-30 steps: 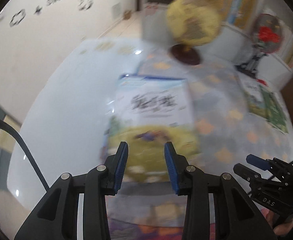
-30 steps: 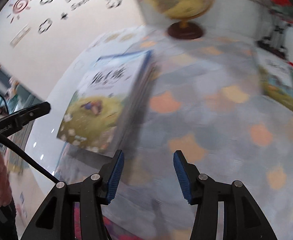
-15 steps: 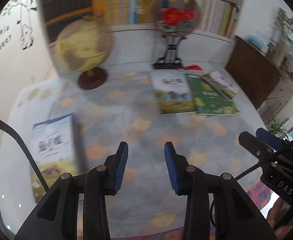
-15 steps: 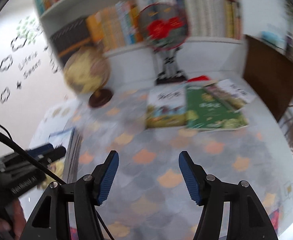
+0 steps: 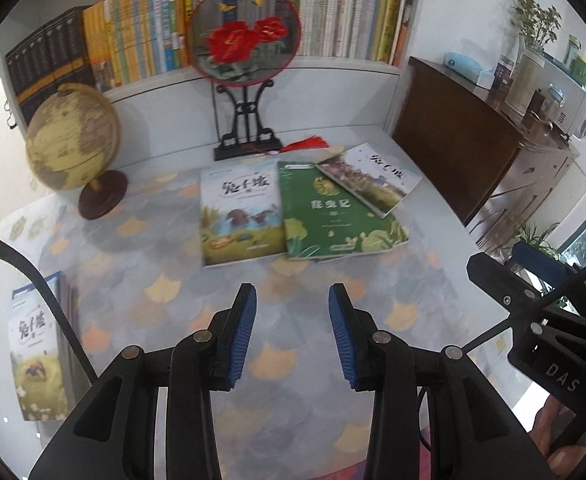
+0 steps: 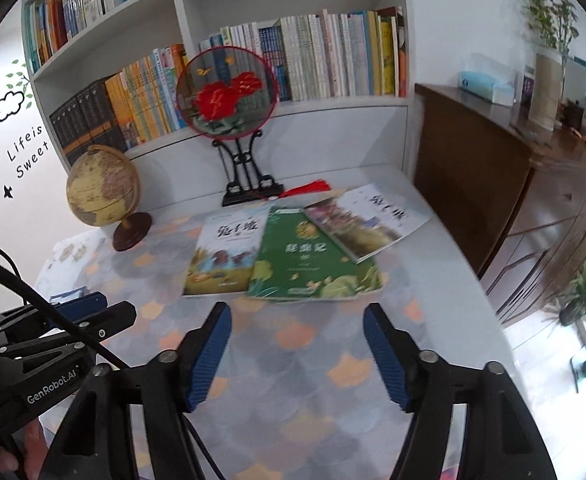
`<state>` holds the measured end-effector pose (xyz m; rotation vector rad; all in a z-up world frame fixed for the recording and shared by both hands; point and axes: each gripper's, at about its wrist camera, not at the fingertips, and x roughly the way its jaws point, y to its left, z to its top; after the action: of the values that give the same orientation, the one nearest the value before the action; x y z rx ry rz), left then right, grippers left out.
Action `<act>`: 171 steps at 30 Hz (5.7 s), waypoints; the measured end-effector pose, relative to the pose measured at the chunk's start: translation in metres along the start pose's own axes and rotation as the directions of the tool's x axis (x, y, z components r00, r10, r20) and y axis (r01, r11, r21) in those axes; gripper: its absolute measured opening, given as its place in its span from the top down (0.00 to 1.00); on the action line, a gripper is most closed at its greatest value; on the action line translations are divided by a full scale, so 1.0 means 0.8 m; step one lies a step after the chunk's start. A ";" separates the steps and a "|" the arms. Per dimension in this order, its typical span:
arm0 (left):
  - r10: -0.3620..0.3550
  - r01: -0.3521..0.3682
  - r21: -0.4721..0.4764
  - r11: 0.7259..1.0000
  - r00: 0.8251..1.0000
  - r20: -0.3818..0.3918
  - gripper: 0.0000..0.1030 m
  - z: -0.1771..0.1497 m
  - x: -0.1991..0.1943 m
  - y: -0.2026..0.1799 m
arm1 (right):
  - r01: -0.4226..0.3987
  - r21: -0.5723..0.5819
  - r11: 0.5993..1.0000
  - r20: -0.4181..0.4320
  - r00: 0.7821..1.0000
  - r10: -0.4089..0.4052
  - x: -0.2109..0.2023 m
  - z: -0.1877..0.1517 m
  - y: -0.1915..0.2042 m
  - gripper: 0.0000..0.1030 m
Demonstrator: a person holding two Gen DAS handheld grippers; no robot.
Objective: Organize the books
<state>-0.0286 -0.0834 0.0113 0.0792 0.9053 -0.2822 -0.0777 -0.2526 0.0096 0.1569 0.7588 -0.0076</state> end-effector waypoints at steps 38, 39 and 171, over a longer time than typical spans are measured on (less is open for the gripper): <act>-0.031 -0.010 -0.188 0.982 0.976 -0.215 0.66 0.057 0.277 0.138 | -0.071 -0.063 0.995 -0.256 0.965 0.053 0.316 0.062 -0.019 0.31; -0.050 0.017 -0.157 0.987 0.977 -0.206 0.66 0.067 0.284 0.122 | -0.044 -0.046 0.998 -0.250 0.968 0.031 0.317 0.066 -0.036 0.31; -0.787 0.585 -0.659 0.472 0.616 -0.017 0.87 -0.101 0.210 0.035 | -0.380 0.505 0.775 -0.327 0.747 0.579 0.192 -0.158 -0.148 0.10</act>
<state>0.0150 -0.0767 -0.1722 -0.9180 1.2998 -0.7626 -0.0605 -0.3440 -0.2024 0.7906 1.1795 0.3988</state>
